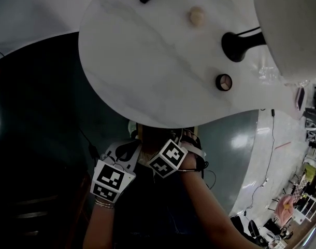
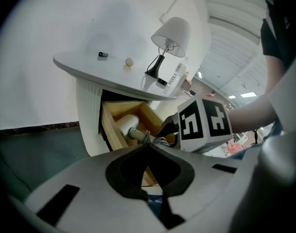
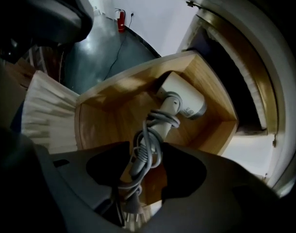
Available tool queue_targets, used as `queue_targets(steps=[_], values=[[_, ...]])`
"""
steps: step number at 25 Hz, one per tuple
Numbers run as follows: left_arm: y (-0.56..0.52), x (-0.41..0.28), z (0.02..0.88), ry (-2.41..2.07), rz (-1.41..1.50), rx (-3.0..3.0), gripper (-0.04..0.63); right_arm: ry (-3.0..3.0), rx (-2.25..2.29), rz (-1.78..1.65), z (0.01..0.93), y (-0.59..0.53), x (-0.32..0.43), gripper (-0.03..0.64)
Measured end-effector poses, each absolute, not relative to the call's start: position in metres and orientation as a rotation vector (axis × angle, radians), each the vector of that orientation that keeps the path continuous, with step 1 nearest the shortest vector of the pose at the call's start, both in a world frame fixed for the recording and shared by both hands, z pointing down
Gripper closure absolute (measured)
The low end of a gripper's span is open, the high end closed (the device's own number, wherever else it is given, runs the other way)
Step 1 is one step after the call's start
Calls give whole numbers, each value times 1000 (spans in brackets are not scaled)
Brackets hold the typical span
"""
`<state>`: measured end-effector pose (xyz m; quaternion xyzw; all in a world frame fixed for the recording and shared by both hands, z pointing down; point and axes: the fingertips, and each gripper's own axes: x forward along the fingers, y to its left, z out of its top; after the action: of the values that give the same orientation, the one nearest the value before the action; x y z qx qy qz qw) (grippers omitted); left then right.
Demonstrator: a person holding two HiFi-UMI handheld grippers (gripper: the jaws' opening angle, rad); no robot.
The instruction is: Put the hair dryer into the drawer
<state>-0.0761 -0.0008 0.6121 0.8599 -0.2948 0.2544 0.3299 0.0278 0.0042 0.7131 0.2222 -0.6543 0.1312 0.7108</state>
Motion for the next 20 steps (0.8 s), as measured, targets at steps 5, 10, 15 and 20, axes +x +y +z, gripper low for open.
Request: queue_targets(steps=[5, 10, 15, 20], values=[[-5, -67, 613, -783, 662, 2242, 580, -1453, 459, 293, 704, 7, 45, 422], [-3, -67, 613, -778, 658, 2236, 580, -1455, 436, 281, 713, 5, 45, 439], [-2, -70, 615, -777, 665, 2237, 580, -1450, 488, 202, 715, -6, 47, 439], [-4, -71, 613, -789, 670, 2240, 580, -1465, 505, 224, 706, -5, 48, 434]])
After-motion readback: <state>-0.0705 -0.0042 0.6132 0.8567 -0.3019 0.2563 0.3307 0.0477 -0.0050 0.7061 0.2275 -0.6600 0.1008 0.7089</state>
